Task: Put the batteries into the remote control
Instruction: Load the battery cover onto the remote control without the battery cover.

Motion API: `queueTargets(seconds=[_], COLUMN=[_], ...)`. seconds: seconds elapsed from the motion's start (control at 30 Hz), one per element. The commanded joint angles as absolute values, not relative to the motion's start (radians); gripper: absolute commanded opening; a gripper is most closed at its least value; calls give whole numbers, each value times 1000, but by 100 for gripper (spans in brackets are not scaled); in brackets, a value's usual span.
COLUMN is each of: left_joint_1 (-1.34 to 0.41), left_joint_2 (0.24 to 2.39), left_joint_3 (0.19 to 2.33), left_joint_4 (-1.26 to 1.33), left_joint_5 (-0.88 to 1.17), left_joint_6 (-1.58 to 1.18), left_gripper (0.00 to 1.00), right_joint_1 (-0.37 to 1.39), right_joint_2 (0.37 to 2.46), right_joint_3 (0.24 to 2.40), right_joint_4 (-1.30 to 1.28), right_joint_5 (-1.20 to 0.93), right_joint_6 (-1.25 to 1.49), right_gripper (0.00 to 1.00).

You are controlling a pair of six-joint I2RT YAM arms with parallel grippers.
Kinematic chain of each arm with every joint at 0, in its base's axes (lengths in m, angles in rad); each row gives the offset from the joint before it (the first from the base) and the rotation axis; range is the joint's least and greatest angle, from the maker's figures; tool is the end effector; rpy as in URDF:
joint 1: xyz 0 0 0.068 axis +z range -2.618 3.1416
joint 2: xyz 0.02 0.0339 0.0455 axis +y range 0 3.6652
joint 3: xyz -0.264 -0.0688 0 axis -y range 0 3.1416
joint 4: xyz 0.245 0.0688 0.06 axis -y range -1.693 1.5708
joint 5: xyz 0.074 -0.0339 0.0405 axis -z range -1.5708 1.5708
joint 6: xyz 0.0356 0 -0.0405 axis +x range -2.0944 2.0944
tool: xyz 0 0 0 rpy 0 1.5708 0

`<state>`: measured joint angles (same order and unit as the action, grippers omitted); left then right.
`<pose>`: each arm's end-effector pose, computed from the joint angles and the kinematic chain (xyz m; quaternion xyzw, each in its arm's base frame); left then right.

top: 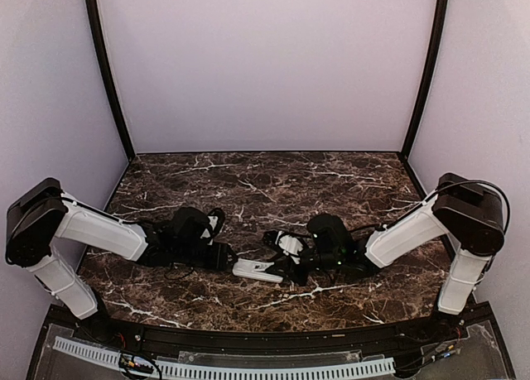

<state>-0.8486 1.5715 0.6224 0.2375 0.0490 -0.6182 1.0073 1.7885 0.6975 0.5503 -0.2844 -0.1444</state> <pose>0.1934 -0.2222 0.1417 0.1146 0.9017 -0.2953 0.2944 0.1711 0.2895 0.1259 -0.5277 0.6845 0.3159 0.3913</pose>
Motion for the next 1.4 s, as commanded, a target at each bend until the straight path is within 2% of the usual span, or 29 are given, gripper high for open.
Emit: queueTargets(seconds=[0.0,0.23,0.8,1.1,1.37], left_joint_1=[-842,-842,-841,-840,-838], left_joint_2=[1583,1589,1602,1606,1604], left_joint_3=[645,648,653,655,651], left_joint_4=[218,219,219,221,224], left_joint_5=[62,65,68,70,70], left_joint_6=[-610,-610,-608,-609,-610], left_gripper=[46,45,45,45,44], right_joint_1=[1015,1015,1017,1015,1014], right_joint_2=[1805,1823,1824,1819,1821], right_joint_3=[721,732,767,802,815], right_joint_4=[510,498,414,387,357], right_joint_5=[-279,-269,-265,-278,-295], right_joint_6=[-155,-145,-137,-136,-140], right_gripper=[6,9,35,38,46])
